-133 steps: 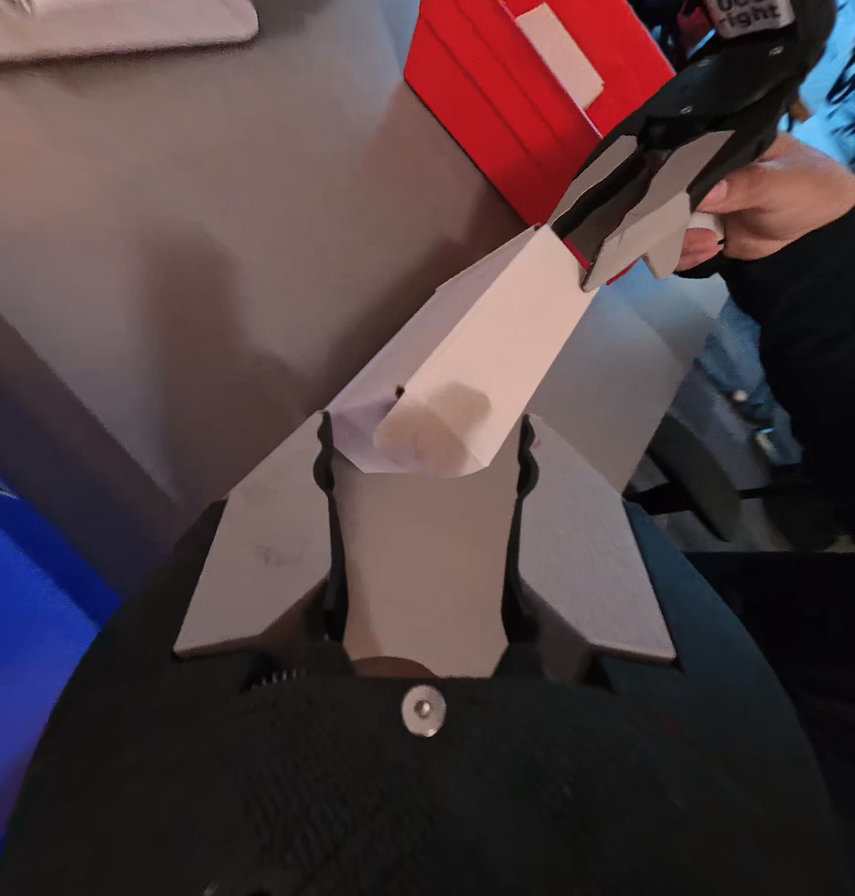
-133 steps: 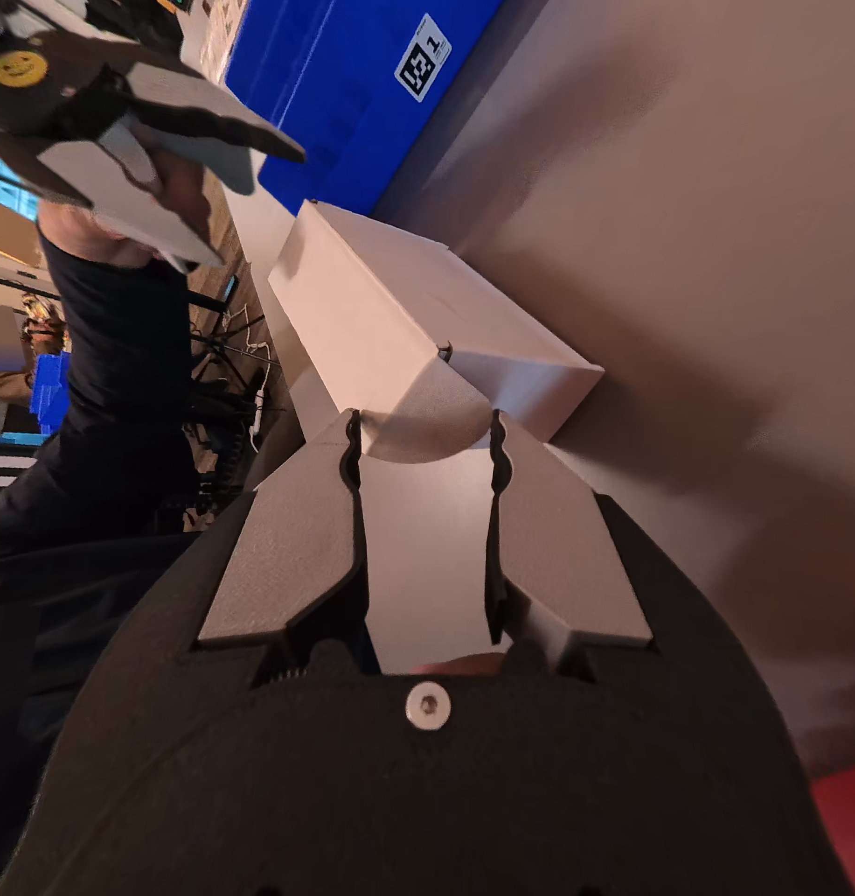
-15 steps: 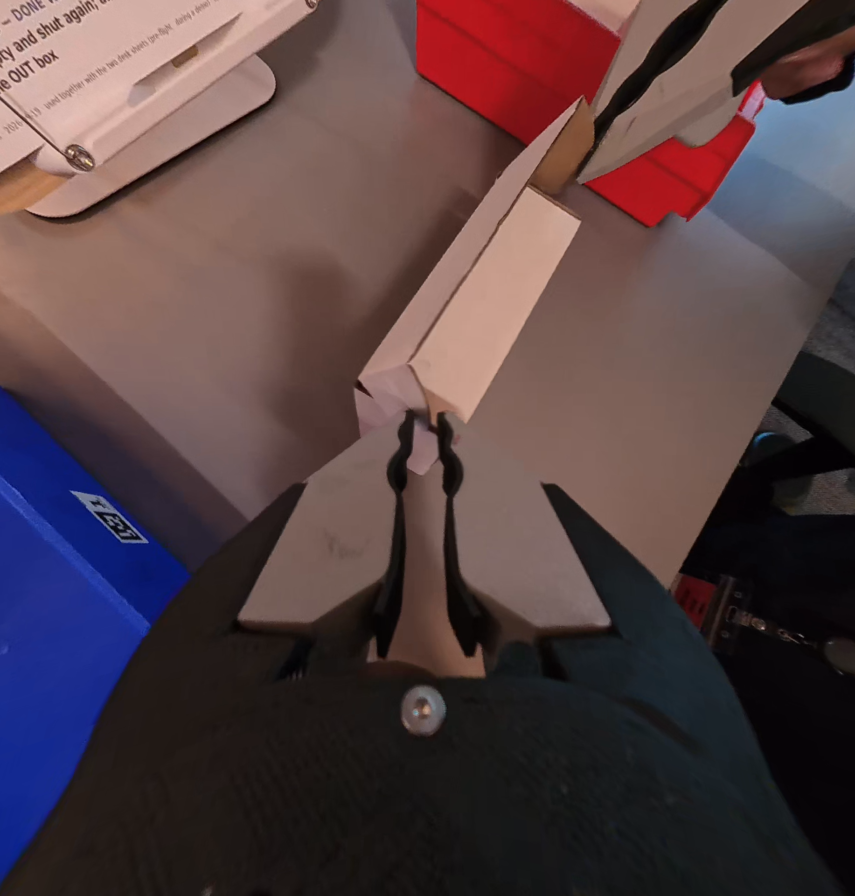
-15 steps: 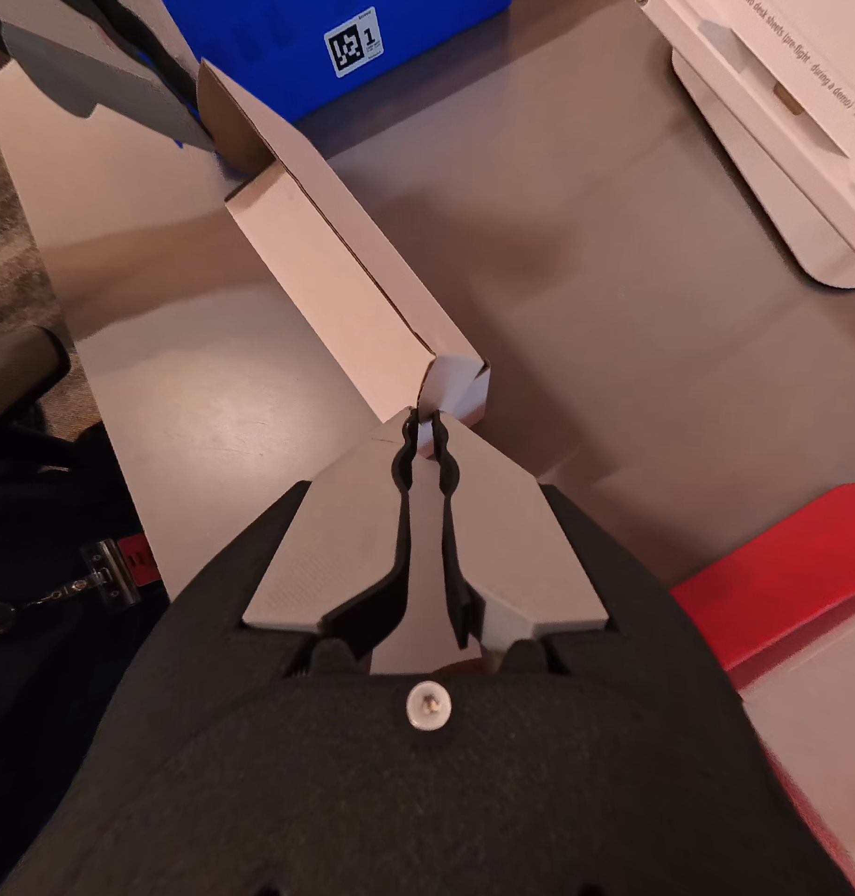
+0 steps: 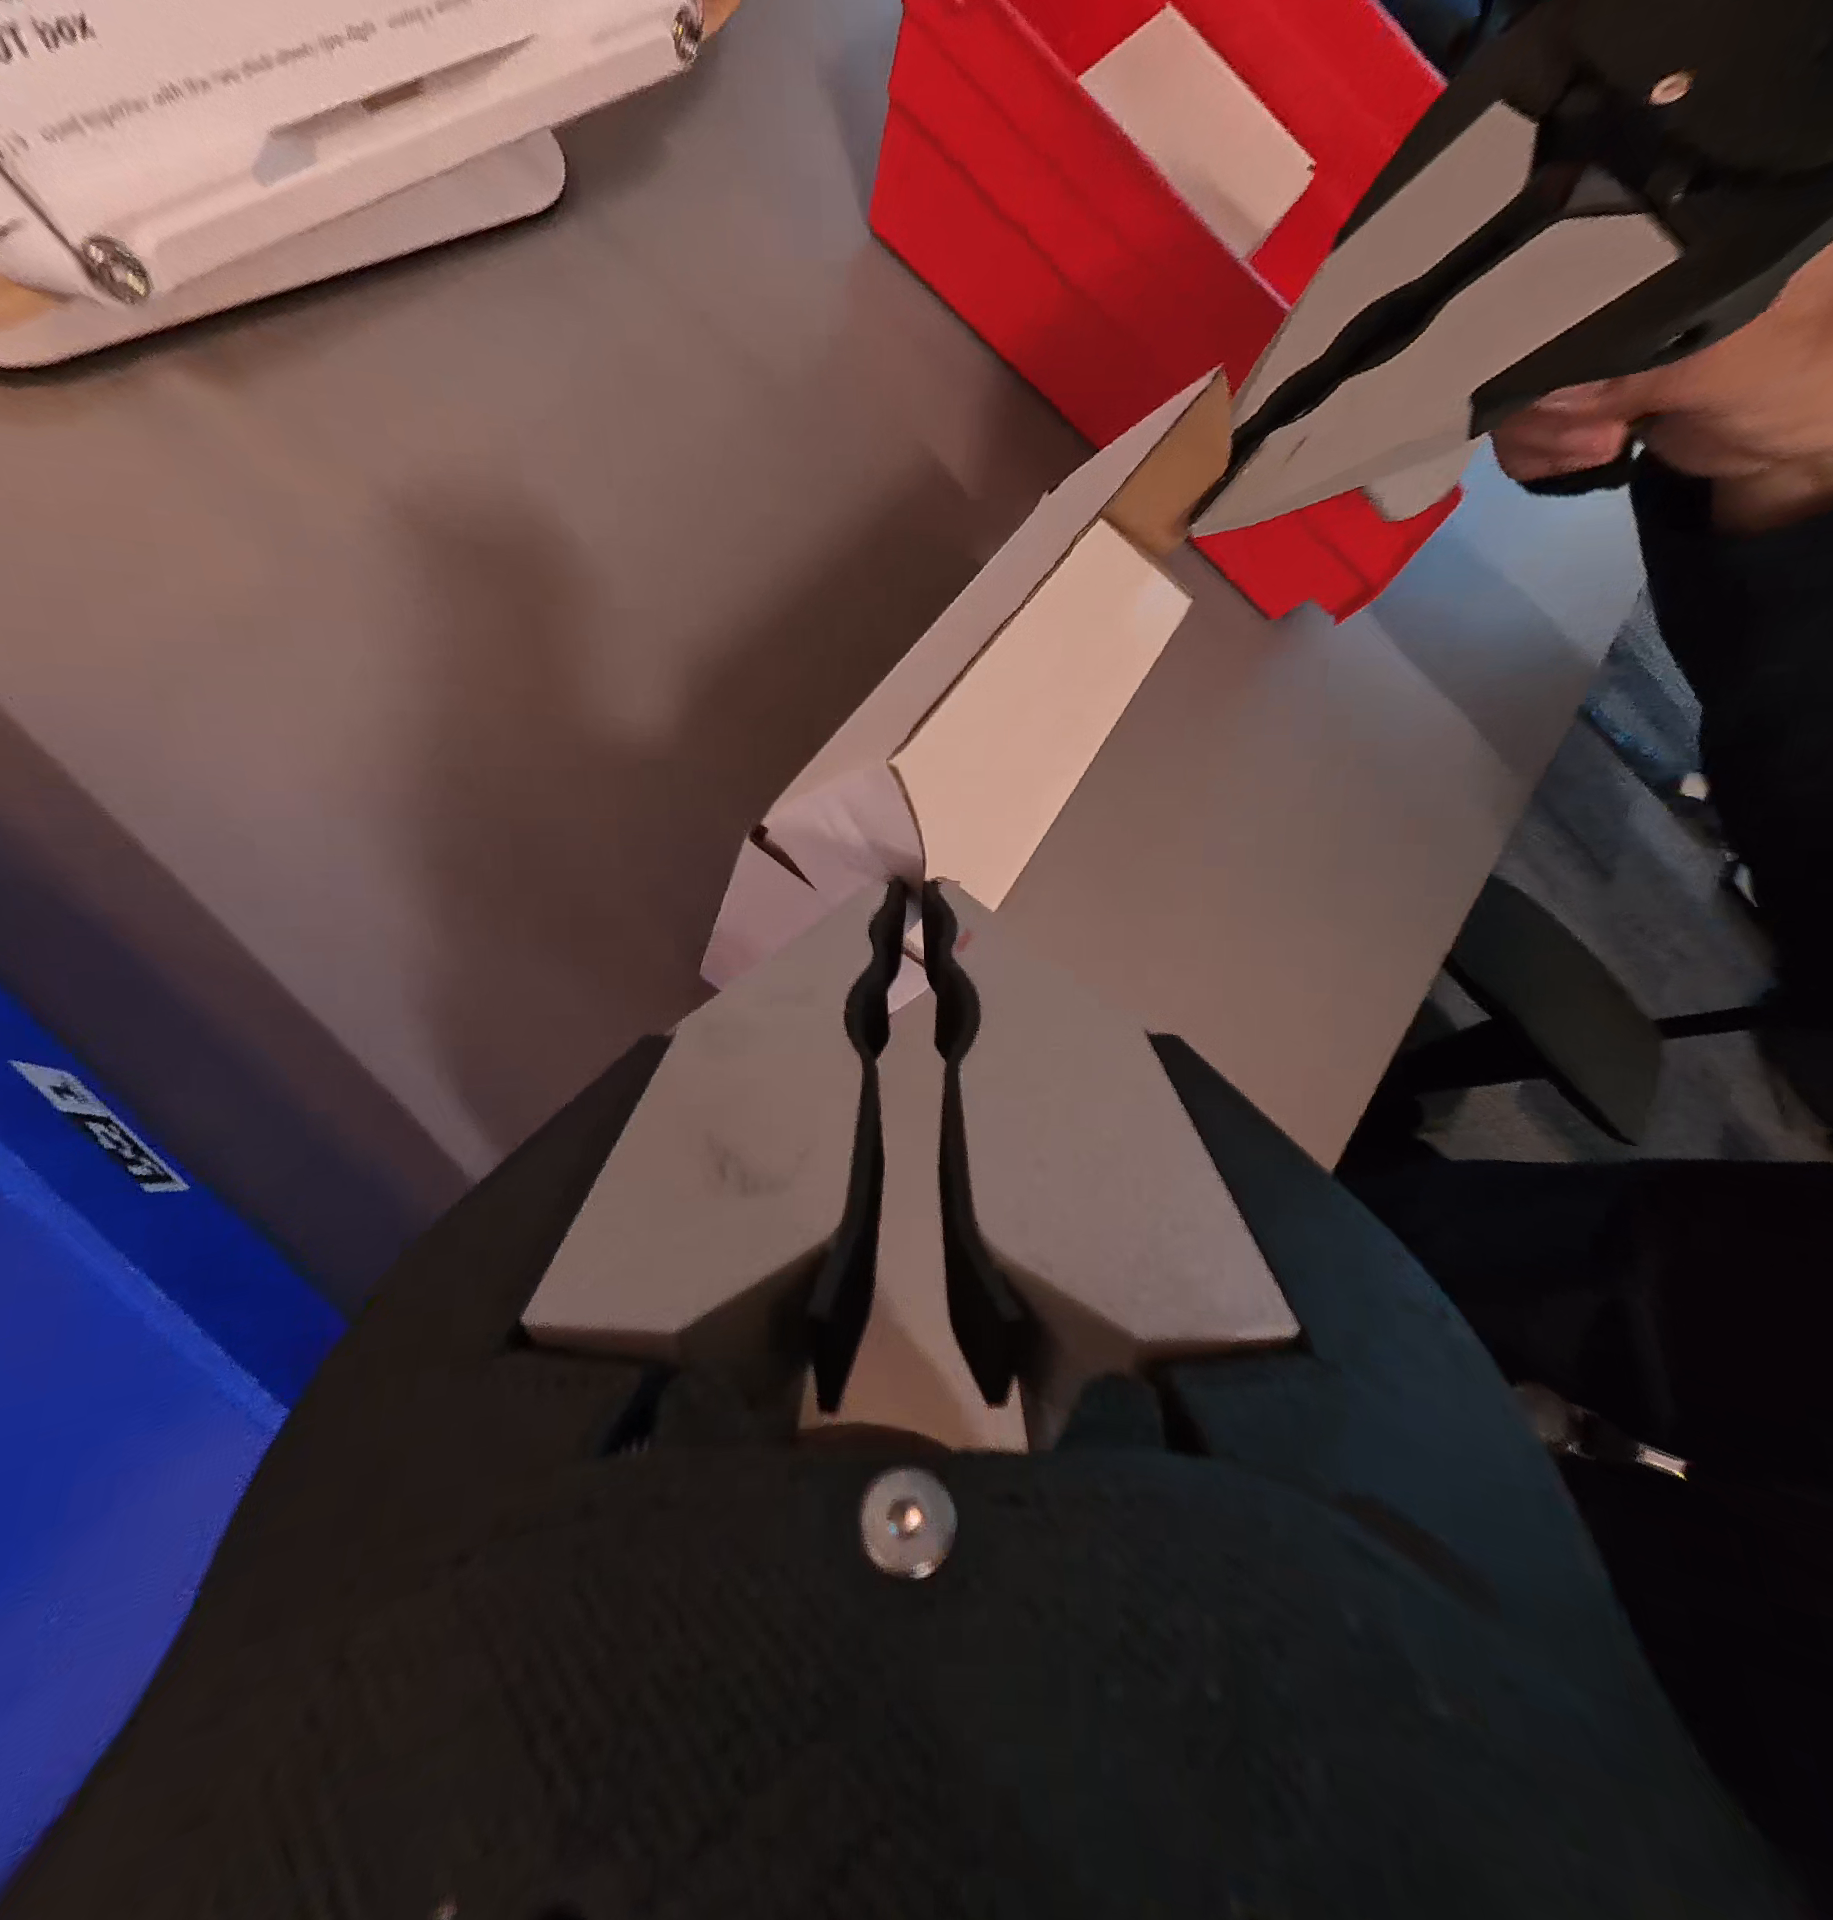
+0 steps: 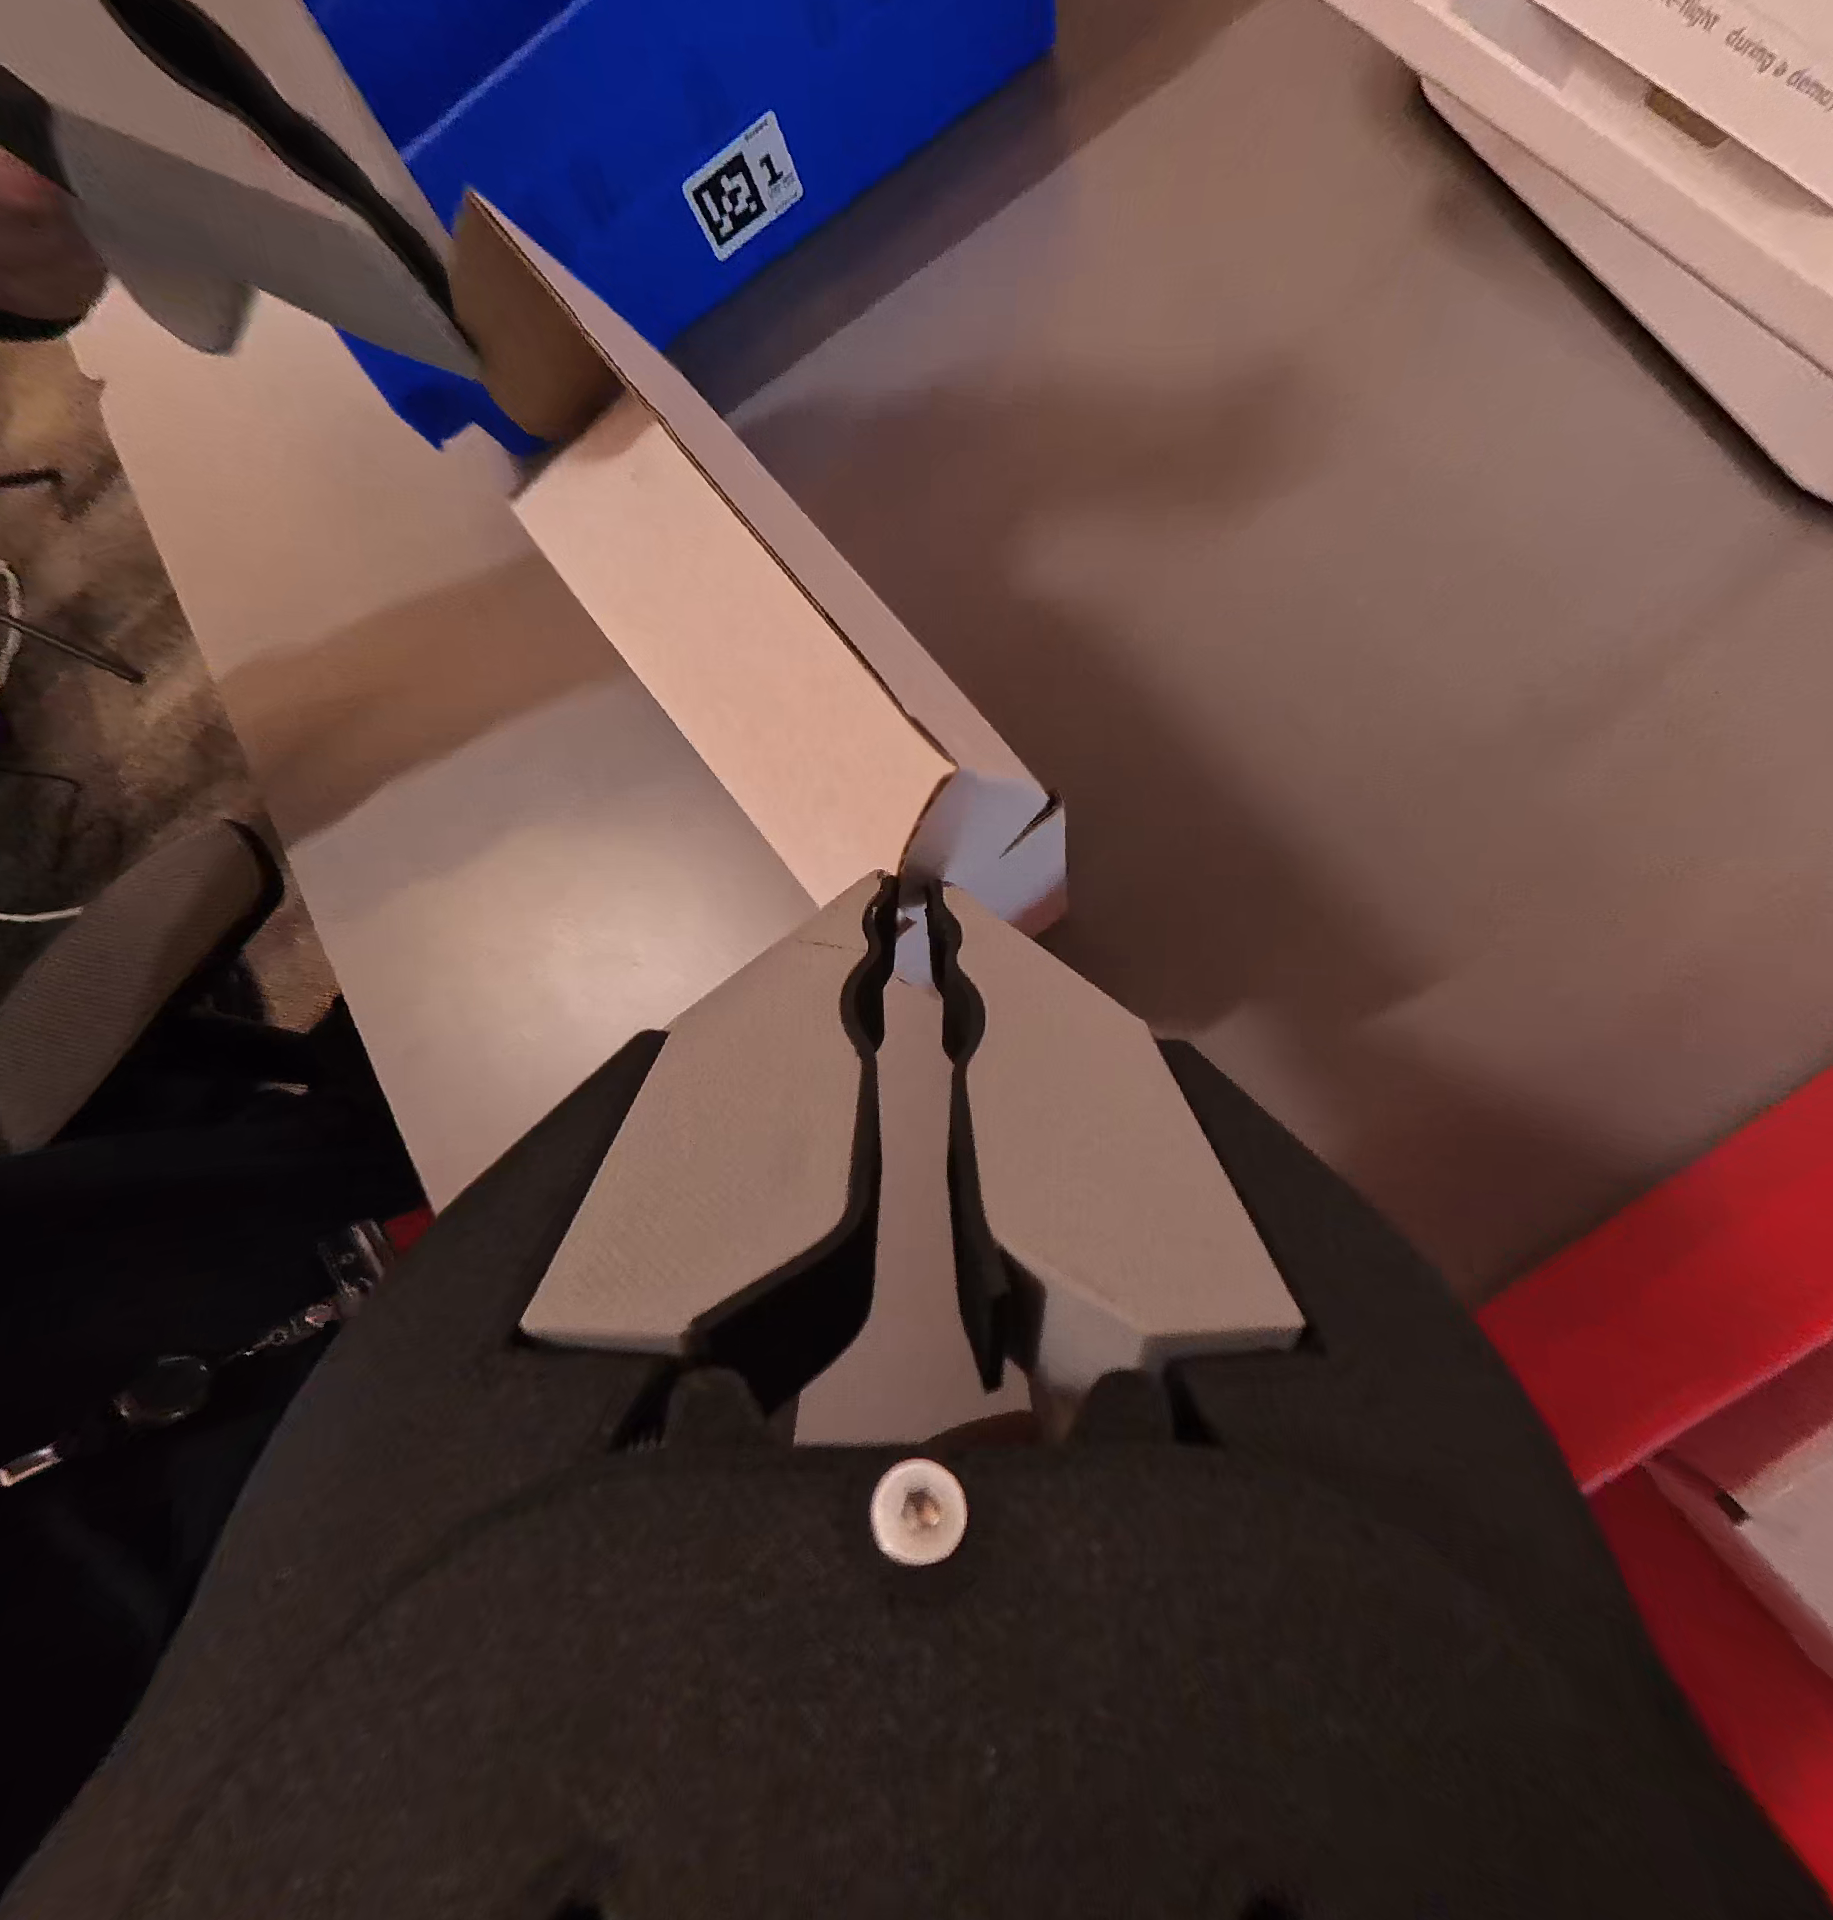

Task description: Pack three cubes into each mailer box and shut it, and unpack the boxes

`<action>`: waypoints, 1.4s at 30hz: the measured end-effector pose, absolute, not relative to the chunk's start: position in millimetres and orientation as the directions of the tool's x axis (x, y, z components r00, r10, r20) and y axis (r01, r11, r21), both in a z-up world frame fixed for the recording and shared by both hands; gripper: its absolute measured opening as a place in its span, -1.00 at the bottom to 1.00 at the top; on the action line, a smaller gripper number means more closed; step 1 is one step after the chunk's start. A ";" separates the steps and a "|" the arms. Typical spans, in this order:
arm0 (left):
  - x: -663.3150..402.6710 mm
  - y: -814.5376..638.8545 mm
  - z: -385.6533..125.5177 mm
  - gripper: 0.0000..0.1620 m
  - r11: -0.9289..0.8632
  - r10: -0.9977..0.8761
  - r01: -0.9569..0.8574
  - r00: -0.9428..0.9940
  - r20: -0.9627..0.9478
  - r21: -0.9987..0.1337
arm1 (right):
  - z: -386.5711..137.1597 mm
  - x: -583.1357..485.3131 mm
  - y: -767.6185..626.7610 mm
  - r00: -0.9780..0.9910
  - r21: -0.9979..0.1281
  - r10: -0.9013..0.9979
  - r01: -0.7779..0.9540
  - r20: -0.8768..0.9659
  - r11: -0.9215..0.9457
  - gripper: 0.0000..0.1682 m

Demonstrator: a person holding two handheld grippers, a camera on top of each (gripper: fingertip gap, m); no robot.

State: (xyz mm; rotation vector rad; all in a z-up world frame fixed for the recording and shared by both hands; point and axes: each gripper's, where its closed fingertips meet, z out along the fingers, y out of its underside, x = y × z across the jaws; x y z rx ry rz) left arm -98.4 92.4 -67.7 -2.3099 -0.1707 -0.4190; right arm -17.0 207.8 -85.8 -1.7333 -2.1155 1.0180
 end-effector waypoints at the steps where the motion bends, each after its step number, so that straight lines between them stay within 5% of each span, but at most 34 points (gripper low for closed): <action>1: -100.5 91.4 -72.2 -0.99 -0.711 0.006 0.250 0.936 0.351 -0.657 | -84.9 -18.1 206.4 -0.273 -0.632 0.925 0.774 -0.266 0.046 -0.96; 13: -102.8 91.8 -76.1 -0.99 -0.726 0.024 0.236 0.947 0.320 -0.645 | -82.0 -24.6 203.1 -0.194 -0.609 0.916 0.790 -0.350 -0.066 -0.96; 29: -101.3 97.4 -62.8 -0.99 -0.683 0.008 0.366 0.869 0.495 -0.631 | -102.3 -11.5 199.8 -0.304 -0.599 0.950 0.774 -0.066 0.206 -1.00; 42: -105.1 85.1 -93.7 -1.00 -0.793 0.047 0.219 0.953 0.300 -0.569 | -103.0 -18.5 197.0 -0.307 -0.595 0.952 0.766 -0.003 0.245 -1.00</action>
